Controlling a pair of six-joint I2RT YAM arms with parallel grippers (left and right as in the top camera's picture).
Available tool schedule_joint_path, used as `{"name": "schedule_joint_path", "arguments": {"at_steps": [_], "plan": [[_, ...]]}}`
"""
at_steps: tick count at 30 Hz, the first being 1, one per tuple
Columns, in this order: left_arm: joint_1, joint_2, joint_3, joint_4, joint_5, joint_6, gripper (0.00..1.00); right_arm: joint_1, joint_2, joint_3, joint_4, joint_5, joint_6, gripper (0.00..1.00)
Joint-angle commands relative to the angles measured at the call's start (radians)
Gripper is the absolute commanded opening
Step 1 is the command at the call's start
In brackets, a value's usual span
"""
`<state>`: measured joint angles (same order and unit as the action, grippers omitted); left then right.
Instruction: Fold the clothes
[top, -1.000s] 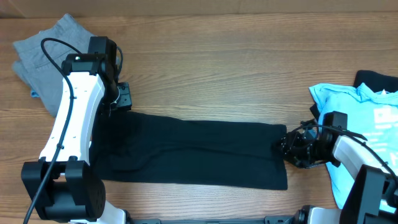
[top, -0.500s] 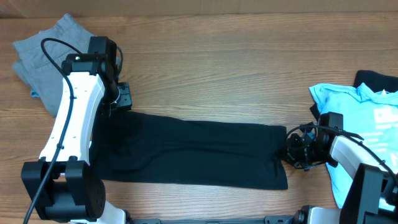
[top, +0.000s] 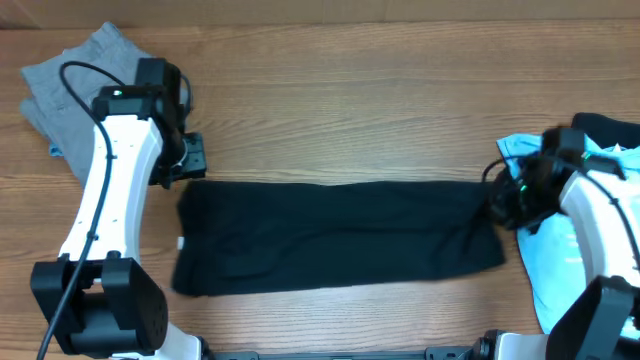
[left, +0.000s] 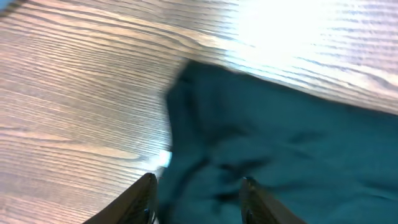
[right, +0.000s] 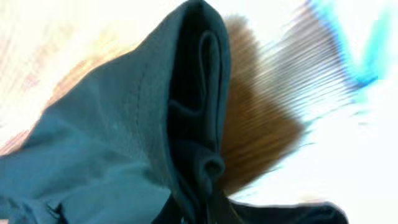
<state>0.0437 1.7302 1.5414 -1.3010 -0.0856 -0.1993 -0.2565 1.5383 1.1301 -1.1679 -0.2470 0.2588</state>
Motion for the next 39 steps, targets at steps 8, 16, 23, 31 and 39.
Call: {"name": "schedule_joint_path", "arguments": {"at_steps": [8,16,23,31,39], "plan": [[0.06,-0.001,0.06,-0.011,0.053,0.021,0.46,0.108,-0.029,0.208,-0.071,-0.039,0.058,0.04],[0.061,-0.001,0.06,-0.011,0.053,0.021,0.46,0.442,-0.005,0.204,0.032,-0.031,0.307,0.04],[0.061,-0.001,0.06,-0.011,0.053,0.032,0.46,0.657,0.079,0.204,0.064,0.008,0.444,0.04],[0.061,-0.001,0.06,-0.011,0.053,0.032,0.47,0.837,0.189,0.204,0.136,0.006,0.508,0.04],[0.061,-0.001,0.06,-0.014,0.054,0.036,0.47,0.912,0.208,0.204,0.193,0.006,0.576,0.27]]}}
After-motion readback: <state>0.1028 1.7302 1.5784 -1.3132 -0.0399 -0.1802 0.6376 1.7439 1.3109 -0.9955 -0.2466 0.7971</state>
